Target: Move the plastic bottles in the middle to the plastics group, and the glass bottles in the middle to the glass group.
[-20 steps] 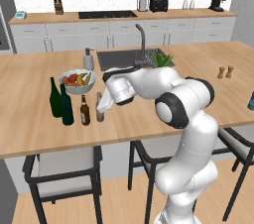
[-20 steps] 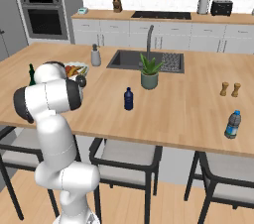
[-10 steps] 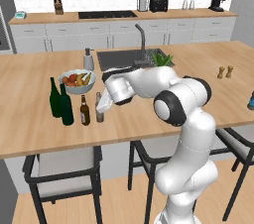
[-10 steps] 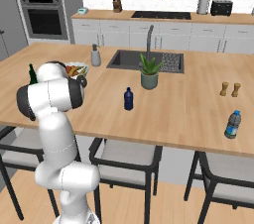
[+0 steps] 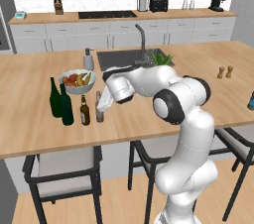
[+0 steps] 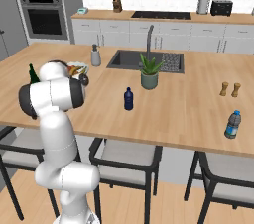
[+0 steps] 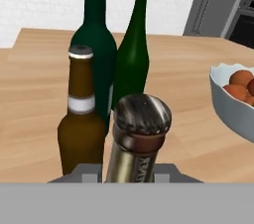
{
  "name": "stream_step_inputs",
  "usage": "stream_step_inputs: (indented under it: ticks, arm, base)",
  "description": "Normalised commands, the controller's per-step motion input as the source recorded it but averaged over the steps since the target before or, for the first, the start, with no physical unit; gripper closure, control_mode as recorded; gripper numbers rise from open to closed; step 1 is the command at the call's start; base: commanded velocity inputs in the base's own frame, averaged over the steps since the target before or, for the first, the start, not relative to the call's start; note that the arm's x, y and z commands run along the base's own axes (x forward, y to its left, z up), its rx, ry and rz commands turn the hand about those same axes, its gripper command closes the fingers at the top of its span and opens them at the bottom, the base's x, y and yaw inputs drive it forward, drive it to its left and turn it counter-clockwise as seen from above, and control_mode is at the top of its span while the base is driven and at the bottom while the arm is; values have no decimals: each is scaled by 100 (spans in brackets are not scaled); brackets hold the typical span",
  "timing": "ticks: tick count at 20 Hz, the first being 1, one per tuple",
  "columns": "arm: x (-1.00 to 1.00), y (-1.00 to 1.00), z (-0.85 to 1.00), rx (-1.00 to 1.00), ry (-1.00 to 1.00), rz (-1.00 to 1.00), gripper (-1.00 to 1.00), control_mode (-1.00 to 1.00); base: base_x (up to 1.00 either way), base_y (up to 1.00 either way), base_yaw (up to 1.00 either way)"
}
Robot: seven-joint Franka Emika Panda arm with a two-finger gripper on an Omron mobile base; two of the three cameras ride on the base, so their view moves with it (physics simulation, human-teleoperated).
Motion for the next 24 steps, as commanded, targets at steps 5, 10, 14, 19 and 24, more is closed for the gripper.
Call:
stream_step_inputs:
  ticks: [5,10,14,19,24]
  arm:
    - [0,-15,-10,0,0,4,-100,-100]
    - [-2,-7,0,0,-2,2,-100,-100]
    - [-15,-4,2,0,-8,0,-100,-100]
    - [-27,-28,14,0,-2,-1,-100,-100]
    - [-32,-48,32,-3,1,-13,-100,-100]
  base:
    - [0,0,0]
    - [0,0,0]
    - [0,0,0]
    - [0,0,0]
    - [0,0,0]
